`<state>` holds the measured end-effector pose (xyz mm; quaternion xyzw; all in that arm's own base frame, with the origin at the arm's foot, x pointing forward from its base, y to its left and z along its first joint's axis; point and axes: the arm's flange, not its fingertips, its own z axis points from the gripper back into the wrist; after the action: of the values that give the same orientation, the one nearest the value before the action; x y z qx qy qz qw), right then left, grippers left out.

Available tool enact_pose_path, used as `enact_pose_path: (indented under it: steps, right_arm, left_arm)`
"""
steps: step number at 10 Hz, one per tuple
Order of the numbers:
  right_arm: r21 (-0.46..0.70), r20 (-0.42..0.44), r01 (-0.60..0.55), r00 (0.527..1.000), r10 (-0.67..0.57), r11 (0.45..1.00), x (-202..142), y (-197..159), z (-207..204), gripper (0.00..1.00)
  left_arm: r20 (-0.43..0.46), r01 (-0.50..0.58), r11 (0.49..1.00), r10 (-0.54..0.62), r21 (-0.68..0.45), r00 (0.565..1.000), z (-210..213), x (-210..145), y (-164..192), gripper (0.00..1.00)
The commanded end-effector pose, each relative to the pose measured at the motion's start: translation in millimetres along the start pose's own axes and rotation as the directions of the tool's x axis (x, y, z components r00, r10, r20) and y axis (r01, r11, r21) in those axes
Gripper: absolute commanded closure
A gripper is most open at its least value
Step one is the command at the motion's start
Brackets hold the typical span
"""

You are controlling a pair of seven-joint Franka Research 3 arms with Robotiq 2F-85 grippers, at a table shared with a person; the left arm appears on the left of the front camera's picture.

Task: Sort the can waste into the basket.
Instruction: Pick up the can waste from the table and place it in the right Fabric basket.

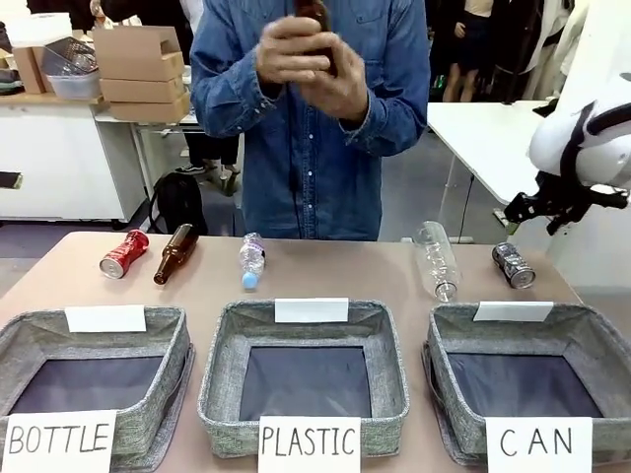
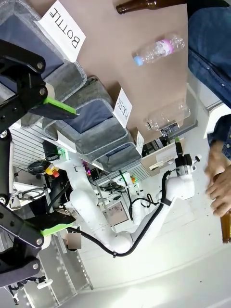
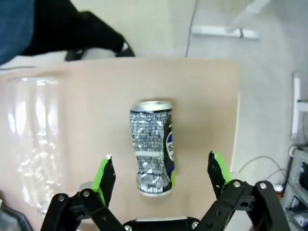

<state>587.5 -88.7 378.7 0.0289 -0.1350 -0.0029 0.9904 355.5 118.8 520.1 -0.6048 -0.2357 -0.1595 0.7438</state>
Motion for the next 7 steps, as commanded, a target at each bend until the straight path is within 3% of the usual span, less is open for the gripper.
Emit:
enact_pose_path:
  steps: [1, 4, 7]
  right_arm:
    - [-0.013, -0.057, -0.003, 0.998, 0.002, 1.0, 14.4, -3.8, -22.4, 0.0]
    - [-0.023, -0.142, 0.011, 0.99, -0.014, 1.0, 12.6, -1.5, -52.6, 0.0]
    - [-0.025, -0.163, 0.017, 0.986, -0.021, 1.0, 12.9, 3.9, -60.3, 0.0]
  left_arm:
    - [-0.009, 0.025, 1.0, -0.025, -0.009, 1.0, 1.9, 0.1, -2.3, 0.0]
    - [-0.009, 0.025, 1.0, -0.025, -0.009, 1.0, 1.9, 0.1, -2.3, 0.0]
    - [-0.009, 0.025, 1.0, -0.025, -0.009, 1.0, 1.9, 0.1, -2.3, 0.0]
